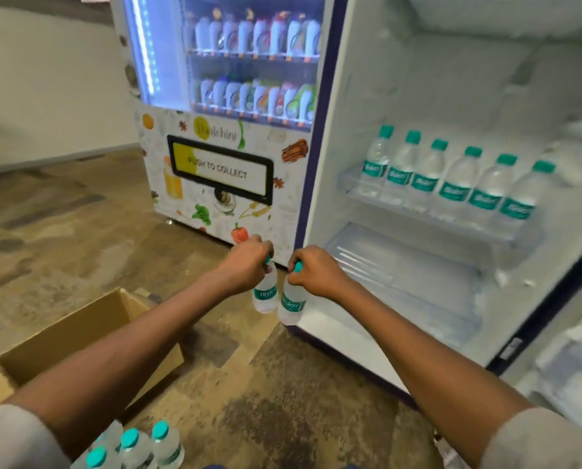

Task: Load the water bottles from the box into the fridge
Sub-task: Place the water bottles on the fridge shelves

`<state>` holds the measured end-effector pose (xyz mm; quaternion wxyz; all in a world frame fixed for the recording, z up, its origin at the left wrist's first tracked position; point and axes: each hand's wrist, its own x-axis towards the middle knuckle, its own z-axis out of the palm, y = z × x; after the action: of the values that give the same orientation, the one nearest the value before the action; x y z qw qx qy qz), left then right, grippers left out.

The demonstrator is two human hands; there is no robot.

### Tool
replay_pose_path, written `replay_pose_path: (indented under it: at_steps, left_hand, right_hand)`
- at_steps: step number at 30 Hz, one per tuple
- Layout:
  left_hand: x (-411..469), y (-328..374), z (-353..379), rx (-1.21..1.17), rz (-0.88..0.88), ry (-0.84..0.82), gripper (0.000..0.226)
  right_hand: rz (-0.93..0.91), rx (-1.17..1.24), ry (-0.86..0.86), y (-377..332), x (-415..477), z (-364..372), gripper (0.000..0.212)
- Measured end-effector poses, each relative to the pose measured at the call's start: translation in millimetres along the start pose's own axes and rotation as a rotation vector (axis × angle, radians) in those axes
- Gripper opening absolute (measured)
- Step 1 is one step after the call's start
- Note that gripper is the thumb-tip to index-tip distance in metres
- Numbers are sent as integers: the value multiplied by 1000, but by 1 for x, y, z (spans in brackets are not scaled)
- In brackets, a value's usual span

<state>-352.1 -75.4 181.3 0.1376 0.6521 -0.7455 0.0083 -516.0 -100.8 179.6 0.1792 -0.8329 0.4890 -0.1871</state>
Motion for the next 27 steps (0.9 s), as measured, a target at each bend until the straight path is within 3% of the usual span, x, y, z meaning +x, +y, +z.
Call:
replay_pose_path:
  at_steps: [13, 17, 27]
  left_hand:
    - [117, 121, -143, 0, 227, 254, 28]
    - [161, 142, -181, 27, 283, 334, 30]
    - [261, 206, -229, 35, 375, 495, 24]
  right_hand:
    - [61, -245, 327, 10, 25, -214, 7]
    - [95, -320, 422, 16, 46, -279, 14]
    - [88, -330, 556, 43, 92, -392, 16]
